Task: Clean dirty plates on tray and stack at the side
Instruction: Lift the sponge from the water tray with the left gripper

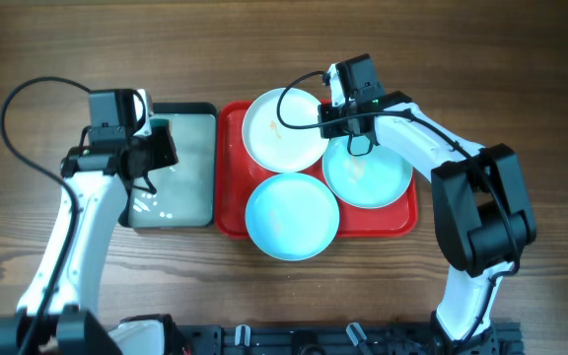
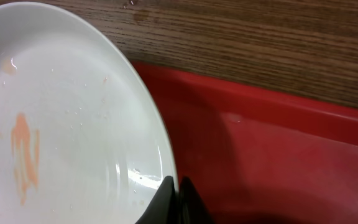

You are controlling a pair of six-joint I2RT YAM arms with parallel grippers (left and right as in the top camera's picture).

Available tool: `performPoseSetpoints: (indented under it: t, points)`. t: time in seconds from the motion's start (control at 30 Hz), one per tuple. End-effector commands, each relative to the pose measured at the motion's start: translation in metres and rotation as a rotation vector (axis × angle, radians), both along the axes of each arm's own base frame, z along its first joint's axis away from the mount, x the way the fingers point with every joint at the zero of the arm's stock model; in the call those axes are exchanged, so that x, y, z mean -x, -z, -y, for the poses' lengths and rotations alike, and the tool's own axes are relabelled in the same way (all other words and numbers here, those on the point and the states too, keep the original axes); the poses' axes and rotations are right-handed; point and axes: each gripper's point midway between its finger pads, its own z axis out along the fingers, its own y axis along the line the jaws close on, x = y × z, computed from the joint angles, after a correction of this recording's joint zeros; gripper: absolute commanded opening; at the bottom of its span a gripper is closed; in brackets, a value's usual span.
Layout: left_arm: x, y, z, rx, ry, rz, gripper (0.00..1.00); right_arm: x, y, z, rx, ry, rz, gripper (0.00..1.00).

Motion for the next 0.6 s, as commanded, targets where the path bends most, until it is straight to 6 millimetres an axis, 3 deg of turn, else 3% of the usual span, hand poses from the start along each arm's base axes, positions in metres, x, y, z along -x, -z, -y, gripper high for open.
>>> performPoseSetpoints:
  t: [0.0,0.1,0.57]
  points:
    - [0.002,-0.039,0.005,0.083,-0.057,0.101,0.04,0.001,-0.011,-0.002,-0.005,-0.002,0.020,0.04]
    - [0.005,-0.047,0.006,0.109,-0.095,0.119,0.04,0.001,-0.011,-0.001,-0.003,-0.002,0.017,0.04]
    - [0.011,-0.043,0.009,0.058,0.011,0.099,0.04,0.005,-0.011,-0.006,-0.025,-0.017,0.004,0.04]
